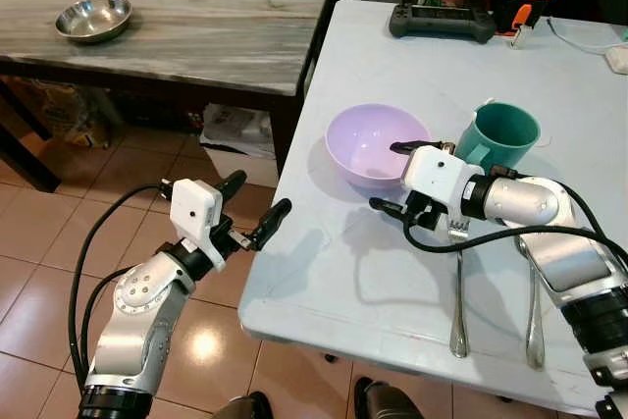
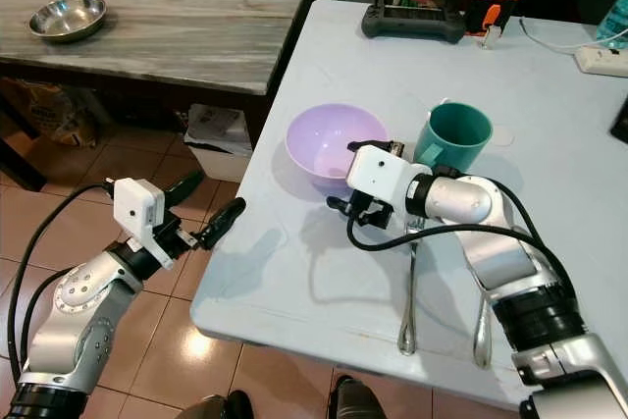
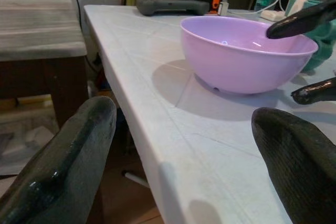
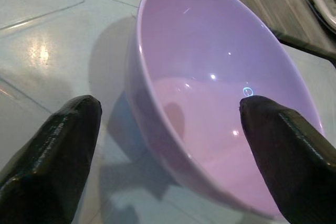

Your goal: Setting the table

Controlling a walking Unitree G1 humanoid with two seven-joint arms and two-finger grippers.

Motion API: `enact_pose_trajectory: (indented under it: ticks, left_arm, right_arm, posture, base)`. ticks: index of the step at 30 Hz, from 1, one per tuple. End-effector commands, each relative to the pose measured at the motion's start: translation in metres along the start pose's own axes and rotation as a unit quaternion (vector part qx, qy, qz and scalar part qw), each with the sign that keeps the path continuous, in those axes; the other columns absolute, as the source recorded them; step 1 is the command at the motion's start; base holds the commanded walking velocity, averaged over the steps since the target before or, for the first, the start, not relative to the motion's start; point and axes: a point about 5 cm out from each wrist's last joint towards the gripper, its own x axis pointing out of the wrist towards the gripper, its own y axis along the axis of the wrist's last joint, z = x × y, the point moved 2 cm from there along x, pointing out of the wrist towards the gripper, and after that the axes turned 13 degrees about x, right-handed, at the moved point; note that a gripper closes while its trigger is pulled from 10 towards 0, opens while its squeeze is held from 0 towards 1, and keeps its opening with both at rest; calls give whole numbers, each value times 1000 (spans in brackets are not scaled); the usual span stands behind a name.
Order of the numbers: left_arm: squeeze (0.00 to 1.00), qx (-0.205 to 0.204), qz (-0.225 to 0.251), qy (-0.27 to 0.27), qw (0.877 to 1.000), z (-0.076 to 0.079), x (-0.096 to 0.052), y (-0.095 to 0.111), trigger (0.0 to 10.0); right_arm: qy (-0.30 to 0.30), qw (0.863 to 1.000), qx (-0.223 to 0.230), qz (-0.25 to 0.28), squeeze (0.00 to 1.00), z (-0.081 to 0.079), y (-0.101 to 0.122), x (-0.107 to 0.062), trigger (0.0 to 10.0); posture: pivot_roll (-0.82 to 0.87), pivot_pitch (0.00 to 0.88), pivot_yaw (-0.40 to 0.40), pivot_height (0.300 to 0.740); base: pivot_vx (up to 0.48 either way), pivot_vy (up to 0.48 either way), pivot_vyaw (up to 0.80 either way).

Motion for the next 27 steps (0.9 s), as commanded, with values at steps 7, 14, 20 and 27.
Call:
enact_pose_trajectory:
  ticks: [7,14,20,27]
  left_arm:
    - [0,2,14,-13,1000,6,-3,7,10000]
    - [0,-1,20,-23,1000,10,-2,10,10000]
    - [0,-4,21,-23,1000,11,-1,10,10000]
    - [0,-6,21,-23,999,12,0,9,10000]
  right_arm:
    - [98,995,-24,-5,0,-17,-6,8,0]
    - [134,990,-46,-20,0,-25,-17,6,0]
    - [112,991,-68,-20,0,-16,-19,3,0]
    - [102,990,-98,-22,0,-12,-20,1,0]
  posture:
    - [-235,226,18,740]
    - [-238,227,15,740]
    - [-240,224,13,740]
    - [-244,216,13,740]
  base:
    - [0,0,0]
    - [0,0,0]
    - [0,0,0]
    - [0,0,0]
